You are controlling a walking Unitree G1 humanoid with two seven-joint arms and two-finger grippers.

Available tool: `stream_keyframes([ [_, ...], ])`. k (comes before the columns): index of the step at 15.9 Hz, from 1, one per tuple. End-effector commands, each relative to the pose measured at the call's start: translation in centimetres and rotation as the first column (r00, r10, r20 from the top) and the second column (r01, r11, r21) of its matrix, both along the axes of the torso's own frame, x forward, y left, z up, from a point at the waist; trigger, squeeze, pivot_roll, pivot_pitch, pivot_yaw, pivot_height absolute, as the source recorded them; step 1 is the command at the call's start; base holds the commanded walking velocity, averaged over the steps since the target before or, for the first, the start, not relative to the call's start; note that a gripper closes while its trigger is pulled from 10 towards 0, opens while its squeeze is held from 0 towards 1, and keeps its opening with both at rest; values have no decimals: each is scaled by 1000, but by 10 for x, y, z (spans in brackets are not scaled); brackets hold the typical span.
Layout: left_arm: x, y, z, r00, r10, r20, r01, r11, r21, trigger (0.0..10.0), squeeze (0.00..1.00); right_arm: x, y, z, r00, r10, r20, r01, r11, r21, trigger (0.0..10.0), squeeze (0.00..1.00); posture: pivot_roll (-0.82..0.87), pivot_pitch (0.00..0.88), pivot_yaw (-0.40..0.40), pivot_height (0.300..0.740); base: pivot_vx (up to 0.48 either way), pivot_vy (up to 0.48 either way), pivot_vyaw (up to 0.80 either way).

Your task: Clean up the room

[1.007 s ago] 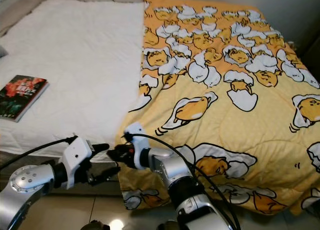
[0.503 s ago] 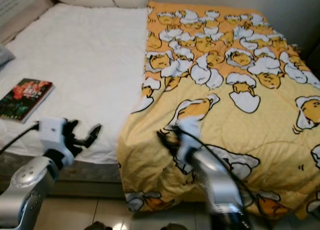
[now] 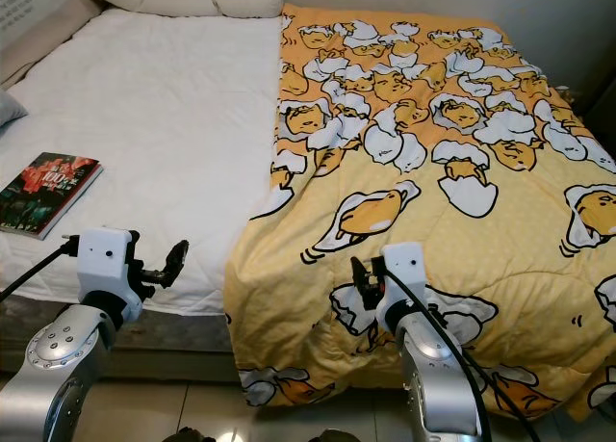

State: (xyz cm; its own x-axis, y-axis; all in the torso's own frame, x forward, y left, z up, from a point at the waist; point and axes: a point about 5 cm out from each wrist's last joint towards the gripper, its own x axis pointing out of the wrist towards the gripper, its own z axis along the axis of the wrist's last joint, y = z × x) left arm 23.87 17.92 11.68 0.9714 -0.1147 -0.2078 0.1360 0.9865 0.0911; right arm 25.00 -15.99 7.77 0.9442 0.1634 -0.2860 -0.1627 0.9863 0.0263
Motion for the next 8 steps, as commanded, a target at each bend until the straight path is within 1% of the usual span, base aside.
stream_keyframes([
  [1, -2, 2, 0, 1000, 10, -9, -9, 1000, 22, 10000, 0, -1, -7, 5, 998, -49, 27, 49, 999, 9, 10000, 0, -71, 0, 7, 740, 0, 0, 0],
  [2, -2, 4, 0, 1000, 20, -8, -19, 1000, 15, 10000, 0, -3, -8, 3, 998, -58, 28, 58, 998, 7, 10000, 0, -77, 0, 15, 740, 0, 0, 0],
  [4, 0, 11, -1, 999, 41, 6, -42, 998, 36, 10000, 0, -16, -13, -1, 996, -88, 27, 87, 996, 23, 10000, 0, -86, 0, 32, 740, 0, 0, 0],
  [6, -2, 15, -1, 999, 49, 15, -50, 998, 49, 10000, 0, -24, -11, -2, 997, -70, 17, 70, 997, 38, 10000, 0, -100, 0, 45, 740, 0, 0, 0],
  [7, -4, 15, -4, 999, 44, 2, -44, 998, 38, 10000, 0, -26, -11, -2, 998, -61, 14, 60, 998, 37, 10000, 0, -104, 0, 49, 740, 0, 0, 0],
  [8, -7, 15, -6, 999, 41, 0, -41, 999, 36, 10000, 0, -28, -12, -5, 998, -61, -1, 61, 998, 14, 10000, 0, -114, 0, 57, 740, 0, 0, 0],
])
